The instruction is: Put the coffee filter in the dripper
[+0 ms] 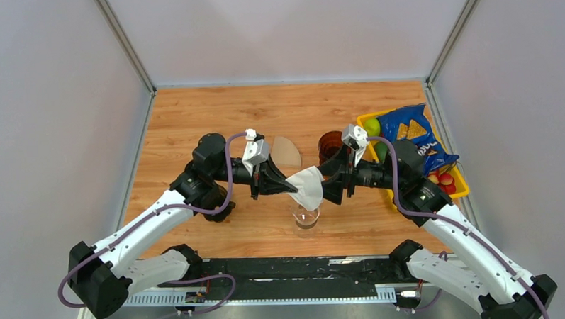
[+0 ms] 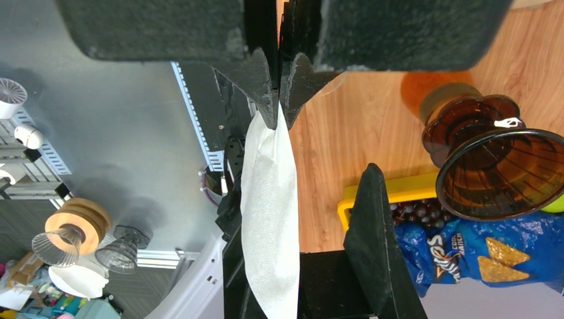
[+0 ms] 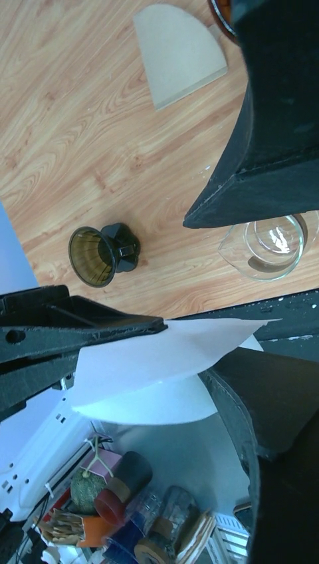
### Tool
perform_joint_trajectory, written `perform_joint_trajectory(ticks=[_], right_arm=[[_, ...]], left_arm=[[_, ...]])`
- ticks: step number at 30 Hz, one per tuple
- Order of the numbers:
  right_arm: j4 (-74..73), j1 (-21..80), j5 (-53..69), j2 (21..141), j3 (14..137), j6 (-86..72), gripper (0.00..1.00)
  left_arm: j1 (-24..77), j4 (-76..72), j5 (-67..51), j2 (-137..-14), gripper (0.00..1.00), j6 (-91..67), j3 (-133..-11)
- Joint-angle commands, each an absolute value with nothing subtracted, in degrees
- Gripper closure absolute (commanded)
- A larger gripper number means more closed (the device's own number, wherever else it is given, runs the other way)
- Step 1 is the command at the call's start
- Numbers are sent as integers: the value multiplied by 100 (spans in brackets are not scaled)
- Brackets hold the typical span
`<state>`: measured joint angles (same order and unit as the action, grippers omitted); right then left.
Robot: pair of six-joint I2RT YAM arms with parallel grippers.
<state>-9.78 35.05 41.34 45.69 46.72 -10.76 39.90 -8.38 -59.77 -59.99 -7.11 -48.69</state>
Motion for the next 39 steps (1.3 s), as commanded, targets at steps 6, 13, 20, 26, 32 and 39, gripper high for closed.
perform_joint_trajectory(ticks=[6, 13, 20, 26, 32, 39], right_arm=[[-305, 3489, 4884, 4787, 4712, -1015, 49], [-258, 3492, 4913, 4826, 4744, -1023, 92], [-336, 3489, 4009, 4722, 4787, -1155, 100], [-453, 3489, 2919, 4691, 4931, -1562, 100], [-1038, 3485, 1006, 5233, 5592, -2272, 100], [-2881, 3505, -654, 6677, 7163, -3364, 100]], left_arm=[[4008, -1014, -6050, -6074, 100, -641, -5089], [4007, -1052, -5741, -6040, 91, -757, -5076], [4001, -853, -4626, -5821, 13, -986, -5071], [4008, -398, -2881, -5648, 0, -1524, -5264], [4007, 834, -471, -5922, 0, -1509, -6046], [4060, 880, -1031, -6495, 0, -1140, -6620]])
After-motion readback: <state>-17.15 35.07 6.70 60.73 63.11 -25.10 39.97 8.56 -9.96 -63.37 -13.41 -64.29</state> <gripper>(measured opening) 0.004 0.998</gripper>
